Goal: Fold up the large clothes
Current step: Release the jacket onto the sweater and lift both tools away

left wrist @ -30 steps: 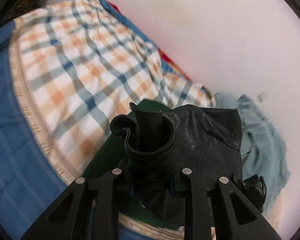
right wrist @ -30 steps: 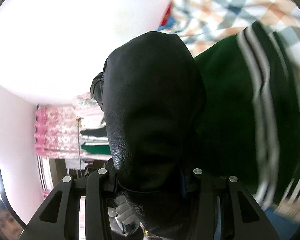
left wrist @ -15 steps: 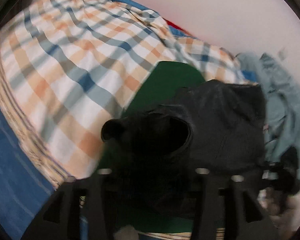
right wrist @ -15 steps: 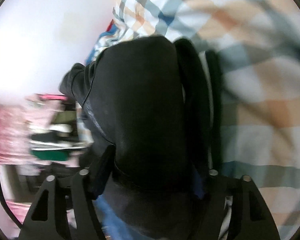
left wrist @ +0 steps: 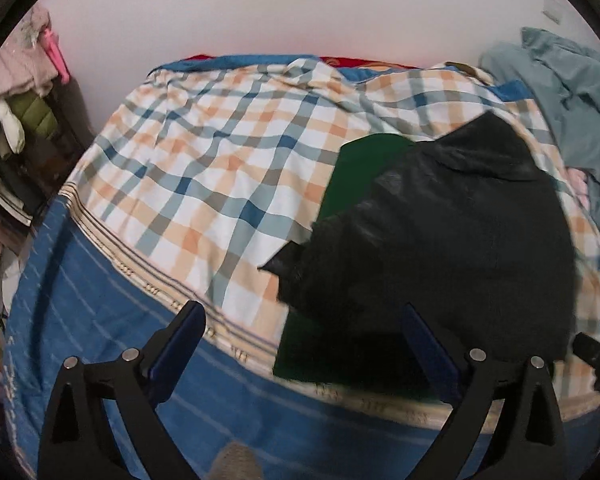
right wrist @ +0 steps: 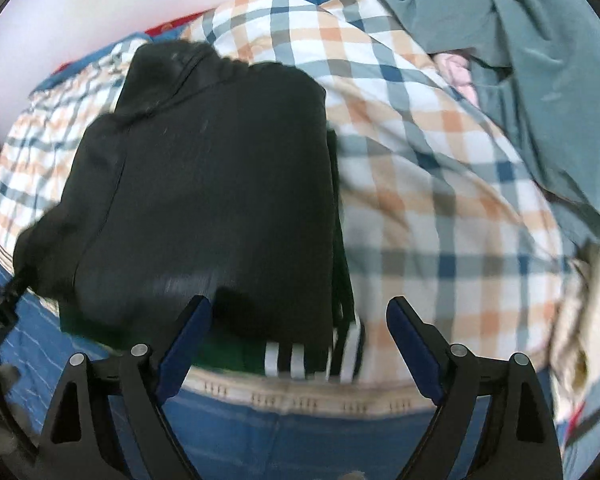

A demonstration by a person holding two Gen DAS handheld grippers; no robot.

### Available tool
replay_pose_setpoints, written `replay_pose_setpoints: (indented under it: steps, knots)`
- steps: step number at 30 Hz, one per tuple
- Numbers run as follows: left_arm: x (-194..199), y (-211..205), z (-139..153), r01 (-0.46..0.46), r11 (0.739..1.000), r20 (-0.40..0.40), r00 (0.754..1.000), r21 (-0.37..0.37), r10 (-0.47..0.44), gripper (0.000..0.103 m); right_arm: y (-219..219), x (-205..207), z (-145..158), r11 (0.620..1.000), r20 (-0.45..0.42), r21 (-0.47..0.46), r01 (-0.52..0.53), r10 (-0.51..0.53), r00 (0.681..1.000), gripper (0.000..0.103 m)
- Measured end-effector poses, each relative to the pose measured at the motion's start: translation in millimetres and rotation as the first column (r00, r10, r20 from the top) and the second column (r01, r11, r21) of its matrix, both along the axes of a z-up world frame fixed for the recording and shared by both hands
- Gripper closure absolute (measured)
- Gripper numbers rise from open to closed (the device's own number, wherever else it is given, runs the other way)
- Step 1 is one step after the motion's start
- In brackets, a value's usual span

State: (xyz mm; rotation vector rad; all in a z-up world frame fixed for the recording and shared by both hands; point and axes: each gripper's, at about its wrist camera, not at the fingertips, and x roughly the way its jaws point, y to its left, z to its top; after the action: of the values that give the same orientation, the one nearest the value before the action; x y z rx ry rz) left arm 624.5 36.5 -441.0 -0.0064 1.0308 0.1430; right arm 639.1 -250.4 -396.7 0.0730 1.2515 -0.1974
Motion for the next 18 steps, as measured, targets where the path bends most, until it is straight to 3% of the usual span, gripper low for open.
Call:
replay_pose_setpoints:
  steps: [5,8,18]
  knots:
    - [-35,-16,46,0.051,0.996,0.006,0.999,0.069,-0.051,0.002,24,-59,35,0.999,0.012,-0.023,0.04,-0.039,0.999,0.012]
    - [-62,-19,80,0.071,0.995,0.023,0.997,0.068,-0.072,0.002,38,-95,70,0.998,0.035,-0.019,0.054,-0.053,0.998,0.012]
    - [-172,-17,216,0.085,0.996,0.096,0.992,0.01,-0.086,0.002,61,-221,234,0.995,0.175,-0.074,0.069,-0.055,0.983,0.012]
